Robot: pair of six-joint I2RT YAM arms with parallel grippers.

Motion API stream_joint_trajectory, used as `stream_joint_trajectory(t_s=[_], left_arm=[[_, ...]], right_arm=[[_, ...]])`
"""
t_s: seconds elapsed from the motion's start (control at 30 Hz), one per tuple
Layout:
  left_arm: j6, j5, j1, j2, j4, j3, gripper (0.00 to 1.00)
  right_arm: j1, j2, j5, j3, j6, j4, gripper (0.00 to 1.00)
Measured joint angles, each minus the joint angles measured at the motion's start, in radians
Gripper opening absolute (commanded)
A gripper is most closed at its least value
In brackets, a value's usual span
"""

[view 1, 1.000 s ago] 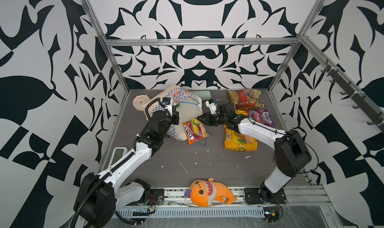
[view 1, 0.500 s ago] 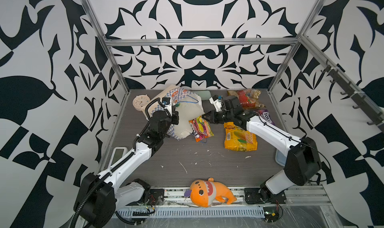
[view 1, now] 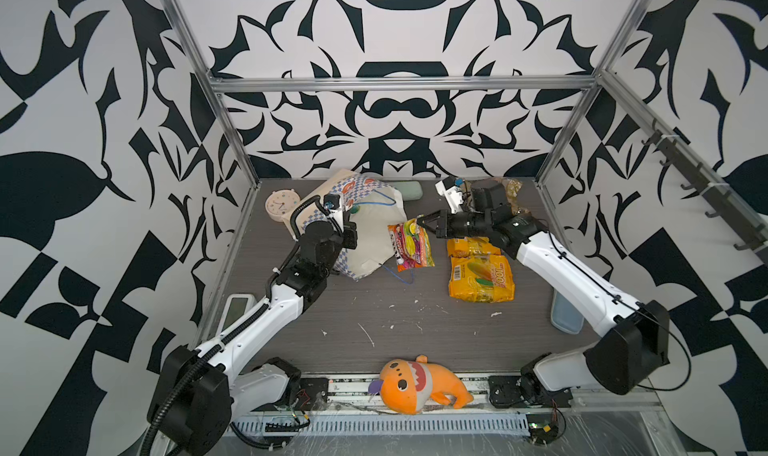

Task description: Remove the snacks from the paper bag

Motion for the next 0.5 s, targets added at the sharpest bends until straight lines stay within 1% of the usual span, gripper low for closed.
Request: stream_joint_trajectory(t_s=[0.3,0.5], left_arm=[[0.0,0.0,0.0,0.001,0.002,0.0,0.0],[0.004,0.0,0.0,0.019,0.013,0.0,0.0]], right_arm=[[-0.049,0.02,0.052,-0.034,-0.043,-0.076,0.0],[-0.117,-0.016,0.08,-0.019,-0.091,-0.163,0.0]])
